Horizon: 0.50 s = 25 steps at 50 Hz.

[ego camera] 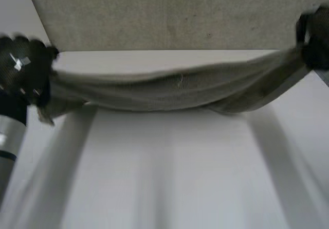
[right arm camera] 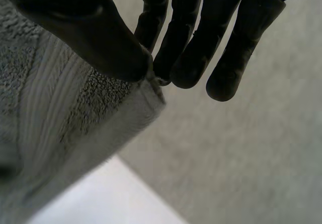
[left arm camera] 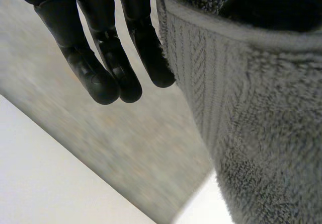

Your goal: Fold the towel.

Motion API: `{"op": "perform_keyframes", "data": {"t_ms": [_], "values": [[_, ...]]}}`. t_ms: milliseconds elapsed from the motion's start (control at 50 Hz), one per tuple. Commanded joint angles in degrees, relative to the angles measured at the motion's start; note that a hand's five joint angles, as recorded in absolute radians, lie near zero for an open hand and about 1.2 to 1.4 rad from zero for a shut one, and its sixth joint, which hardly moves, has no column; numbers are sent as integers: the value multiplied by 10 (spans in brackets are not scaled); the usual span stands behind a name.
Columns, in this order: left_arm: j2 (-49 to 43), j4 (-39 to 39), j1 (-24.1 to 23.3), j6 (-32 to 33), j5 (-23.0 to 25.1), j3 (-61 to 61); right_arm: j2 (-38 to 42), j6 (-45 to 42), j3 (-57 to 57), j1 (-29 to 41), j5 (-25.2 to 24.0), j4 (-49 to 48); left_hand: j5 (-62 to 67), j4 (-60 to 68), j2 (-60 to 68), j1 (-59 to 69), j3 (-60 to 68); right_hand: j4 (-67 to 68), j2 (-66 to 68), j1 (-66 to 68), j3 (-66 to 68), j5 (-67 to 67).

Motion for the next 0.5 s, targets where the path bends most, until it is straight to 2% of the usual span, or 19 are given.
{"op": "perform_keyframes", "data": {"t_ms": [20,100,120,160,180,200,240,260,280,300,320,360,380,420,500], "values": [[46,-184,-9,-33,1,184,2,-17,-230,-9,-34,217,-148,-66,-63,-17,-84,35,33,35,35,29],[34,-234,-3,-55,3,254,42,-72,-286,-7,-33,281,-148,-66,-63,-17,-84,35,33,35,35,29],[15,-245,0,-60,3,276,67,-113,-302,-2,-26,308,-148,-66,-63,-17,-84,35,33,35,35,29],[-15,-254,-1,-59,3,293,92,-138,-309,3,-23,320,-148,-66,-63,-17,-84,35,33,35,35,29],[-57,-265,-3,-58,4,311,116,-155,-309,11,-19,325,-148,-66,-63,-17,-84,35,33,35,35,29],[-58,-265,-3,-58,4,311,116,-155,-310,11,-19,325,-148,-66,-63,-17,-84,35,33,35,35,29],[-92,-272,-4,-56,5,319,180,-182,-310,37,15,328,-148,-66,-63,-17,-84,35,33,35,35,29],[-141,-279,-4,-54,6,328,180,-182,-310,37,15,328,-148,-66,-63,-17,-84,35,33,35,35,29],[-142,-279,-4,-54,6,328,204,-189,-312,48,31,326,-148,-66,-63,-17,-84,35,33,35,35,29],[-219,-282,-3,-54,5,345,226,-196,-317,58,44,324,-148,-66,-63,-17,-84,35,33,35,35,29],[-220,-282,-3,-54,5,346,226,-196,-317,58,44,324,-148,-66,-63,-17,-84,35,33,35,35,29],[-308,-284,-4,-42,5,373,251,-206,-326,68,59,319,-148,-66,-63,-17,-84,35,33,35,35,29],[-308,-284,-4,-42,5,373,277,-211,-341,77,70,312,-148,-66,-63,-17,-84,35,33,35,35,29],[-377,-284,-10,-13,4,412,305,-211,-358,86,79,297,-148,-66,-63,-17,-84,35,33,35,35,29],[-426,-280,-10,28,1,457,372,-210,-411,116,104,202,-148,-66,-63,-17,-84,35,33,35,35,29]]}}
